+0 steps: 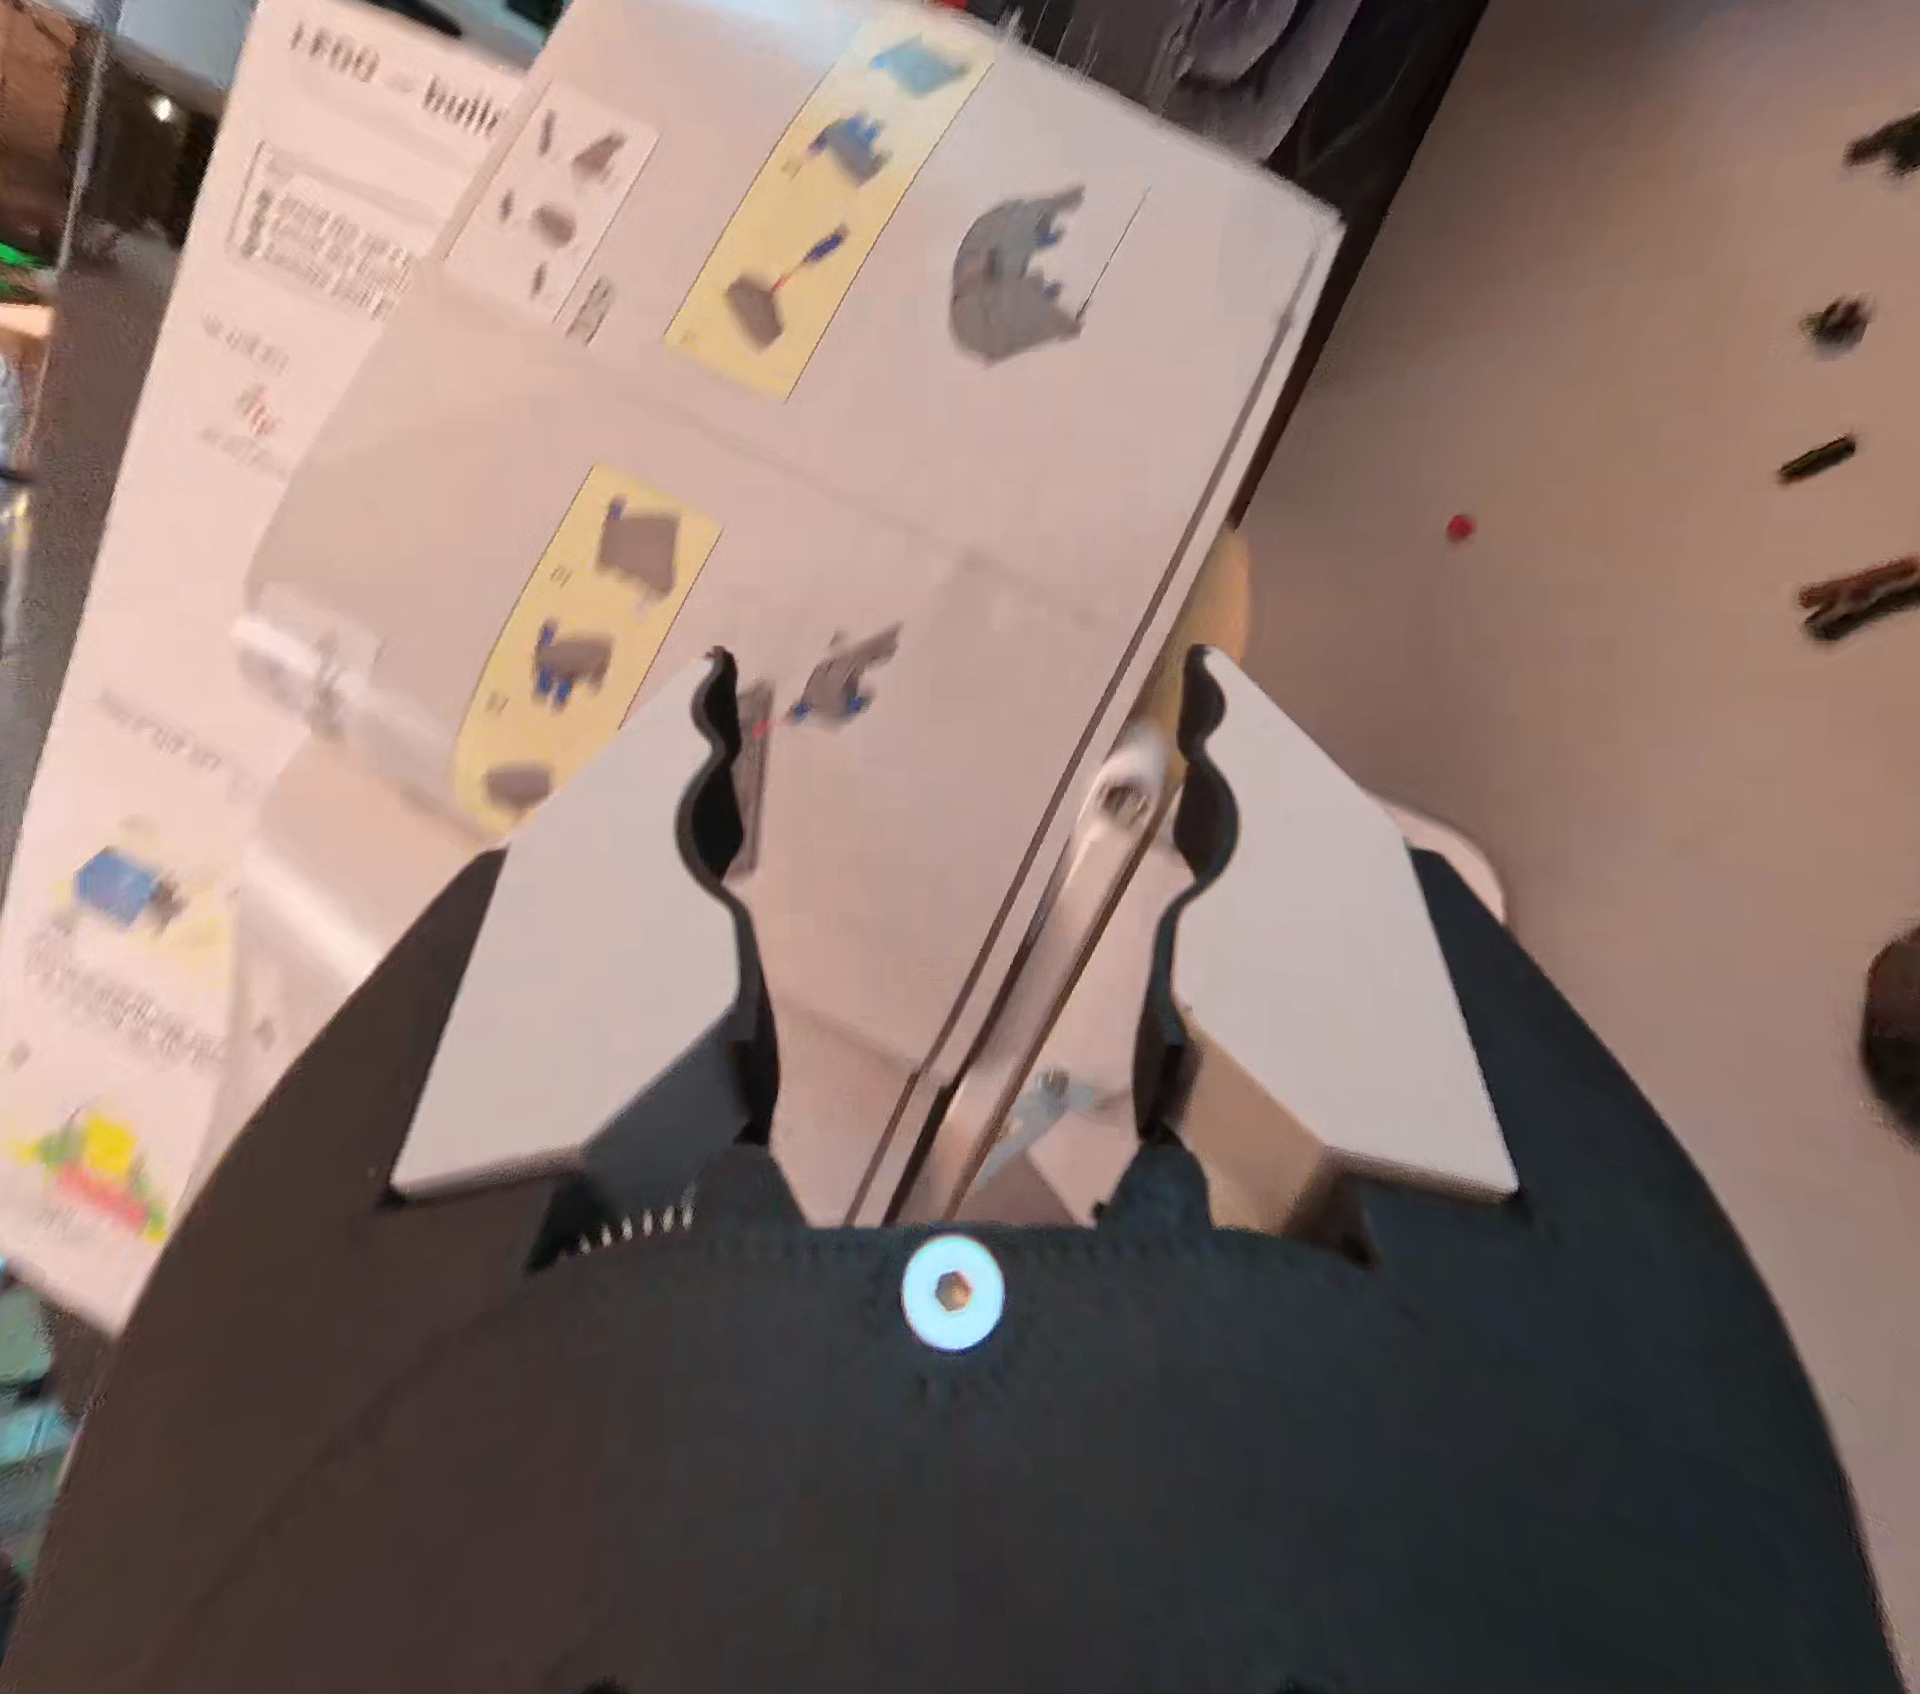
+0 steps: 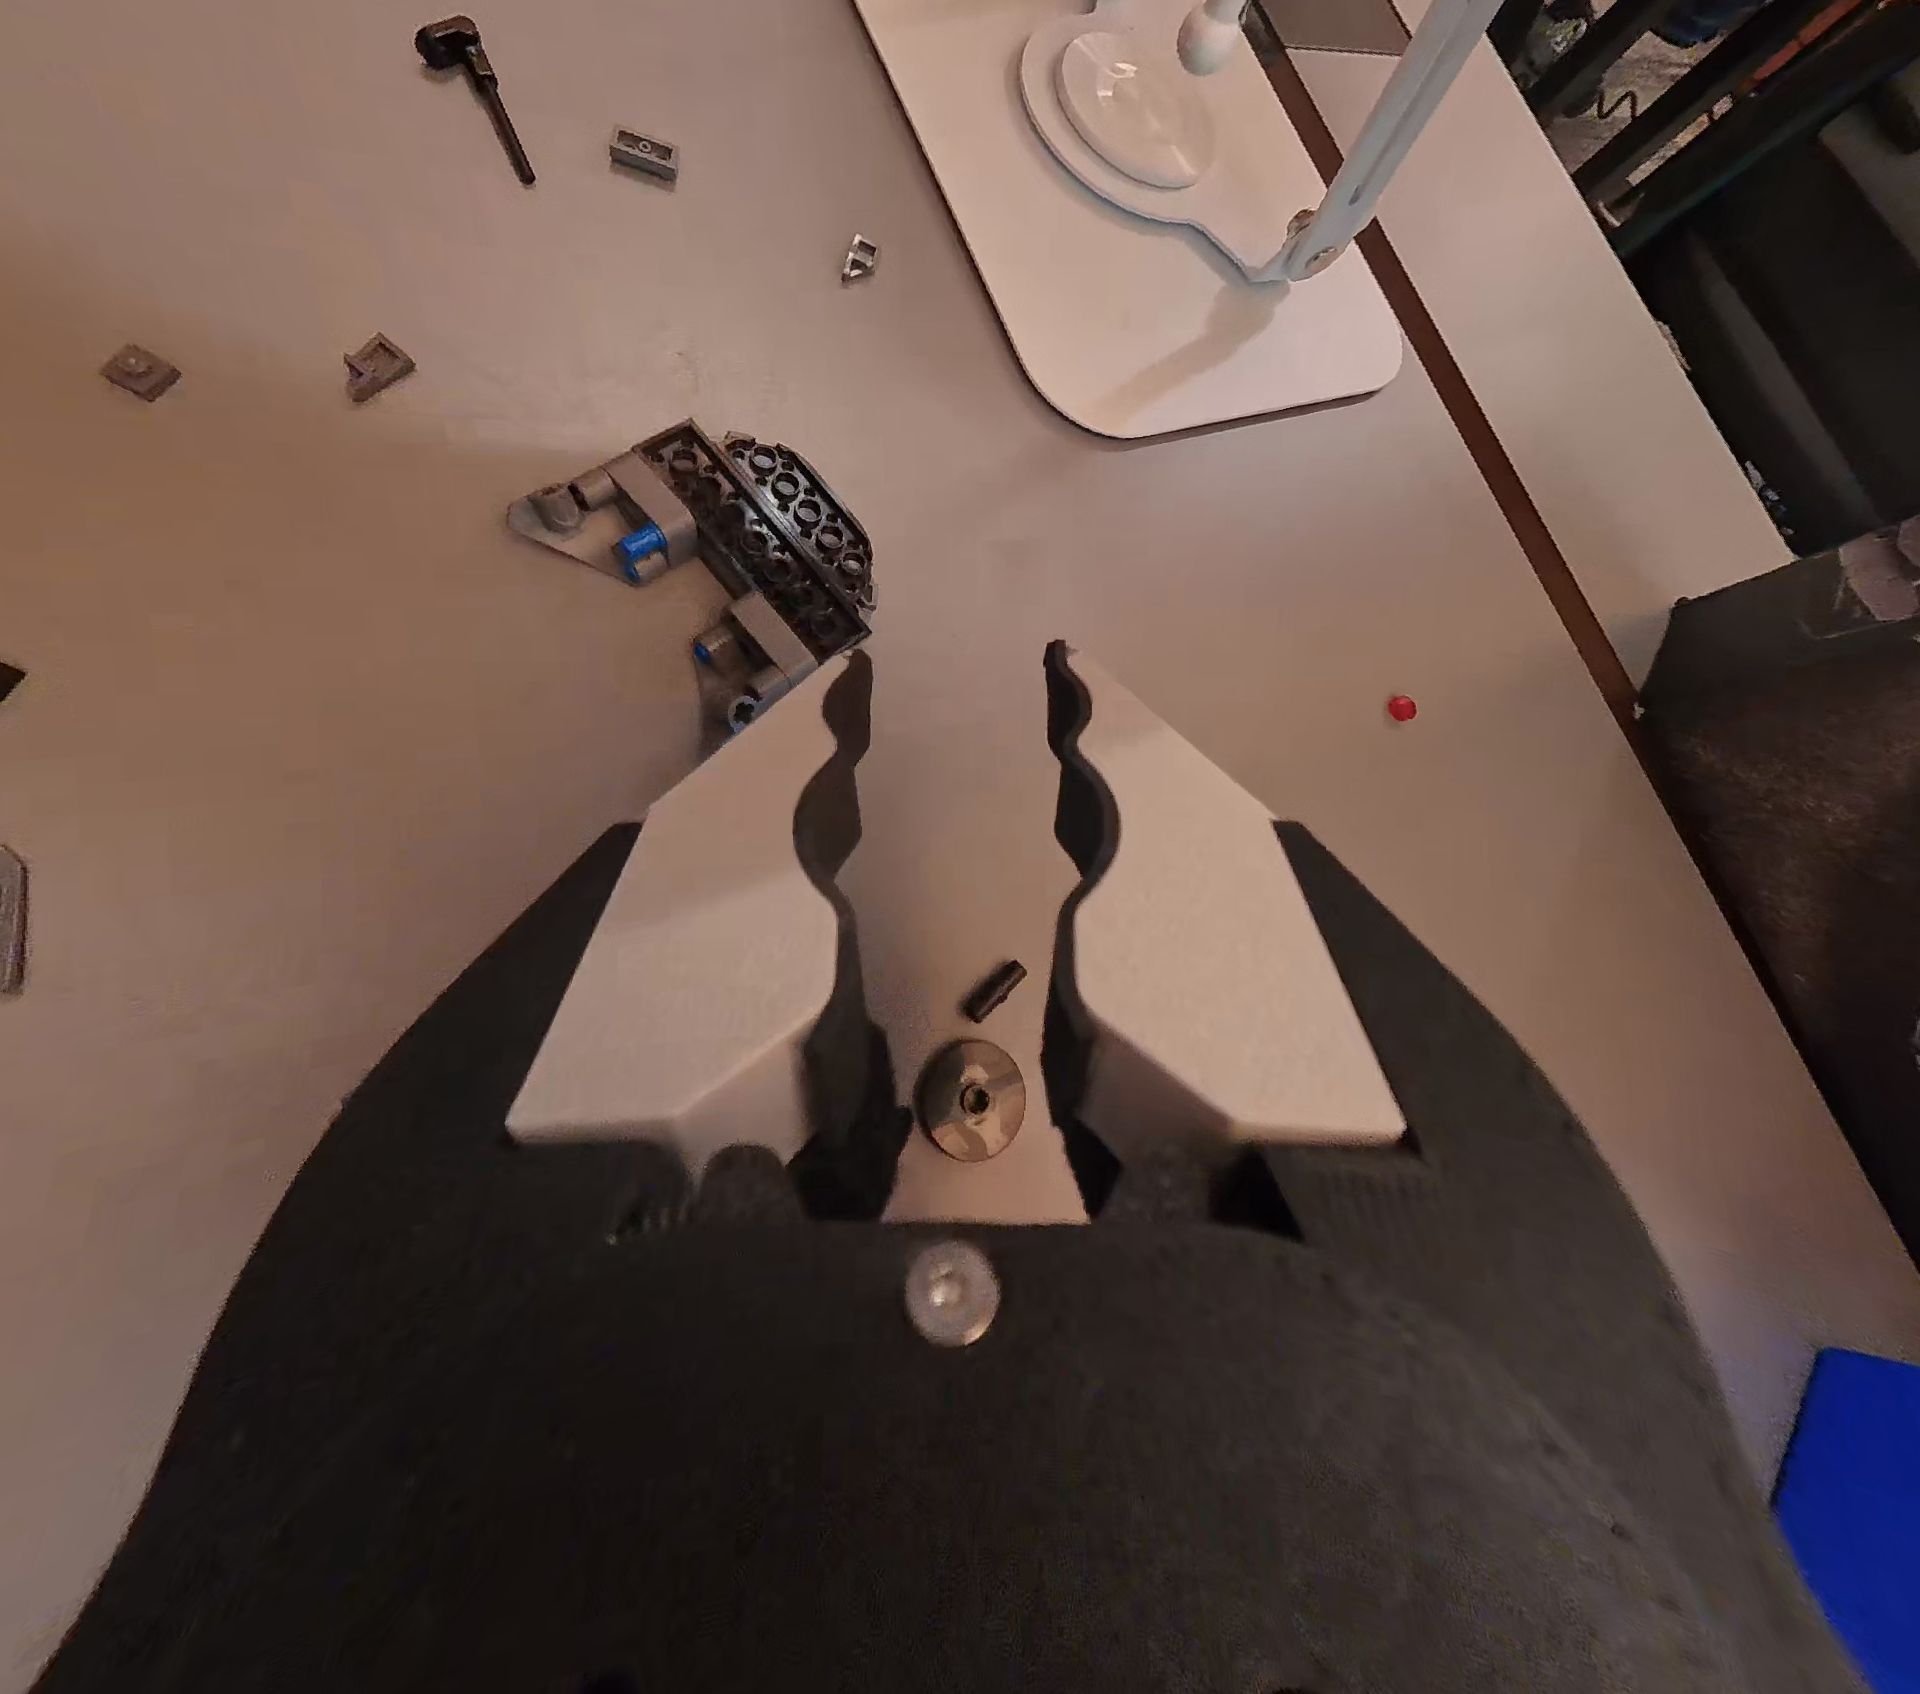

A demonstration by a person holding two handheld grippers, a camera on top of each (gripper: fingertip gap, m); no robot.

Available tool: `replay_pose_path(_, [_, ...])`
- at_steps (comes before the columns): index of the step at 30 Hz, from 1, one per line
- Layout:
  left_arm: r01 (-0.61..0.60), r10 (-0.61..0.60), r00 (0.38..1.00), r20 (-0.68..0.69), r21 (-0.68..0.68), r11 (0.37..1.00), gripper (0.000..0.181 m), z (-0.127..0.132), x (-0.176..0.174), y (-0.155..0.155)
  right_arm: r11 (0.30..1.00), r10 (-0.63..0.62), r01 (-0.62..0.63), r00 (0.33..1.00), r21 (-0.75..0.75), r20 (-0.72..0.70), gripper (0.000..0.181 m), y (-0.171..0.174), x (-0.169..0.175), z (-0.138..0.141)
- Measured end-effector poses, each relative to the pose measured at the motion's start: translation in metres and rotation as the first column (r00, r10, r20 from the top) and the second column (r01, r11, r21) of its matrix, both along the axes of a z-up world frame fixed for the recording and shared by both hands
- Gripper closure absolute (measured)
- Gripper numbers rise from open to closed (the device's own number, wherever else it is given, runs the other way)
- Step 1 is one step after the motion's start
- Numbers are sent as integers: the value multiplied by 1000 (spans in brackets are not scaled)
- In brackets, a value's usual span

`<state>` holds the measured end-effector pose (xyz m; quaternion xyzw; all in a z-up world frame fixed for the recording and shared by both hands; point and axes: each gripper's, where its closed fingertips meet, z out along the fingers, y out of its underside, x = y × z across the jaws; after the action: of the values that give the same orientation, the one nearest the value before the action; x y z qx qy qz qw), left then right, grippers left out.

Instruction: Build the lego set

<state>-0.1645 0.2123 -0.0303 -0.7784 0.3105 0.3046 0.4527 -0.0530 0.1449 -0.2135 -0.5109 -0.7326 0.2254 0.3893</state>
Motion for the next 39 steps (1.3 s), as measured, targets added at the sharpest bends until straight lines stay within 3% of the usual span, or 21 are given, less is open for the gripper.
replay_pose_path(5, [50,-54,993,-103,-42,998,104,-27,29,34,1000,1,-1,1000,-2,-12,149,-1,-1,3])
replay_pose_path(10, [-35,25,990,-141,-68,997,115,-43,17,51,1000,4,-4,1000,2,-14,149,-2,-1,4])
replay_pose_path(22, [26,-28,999,-25,-89,996,121,-44,18,45,1000,-7,7,999,2,-33,149,2,2,9])
replay_pose_path(34, [48,-56,998,-41,-169,984,127,-49,17,35,1000,-5,5,999,4,-34,149,2,3,10])
replay_pose_path(39, [59,-64,998,-25,-172,983,141,-50,17,31,1000,-4,4,999,5,-35,149,1,2,10])
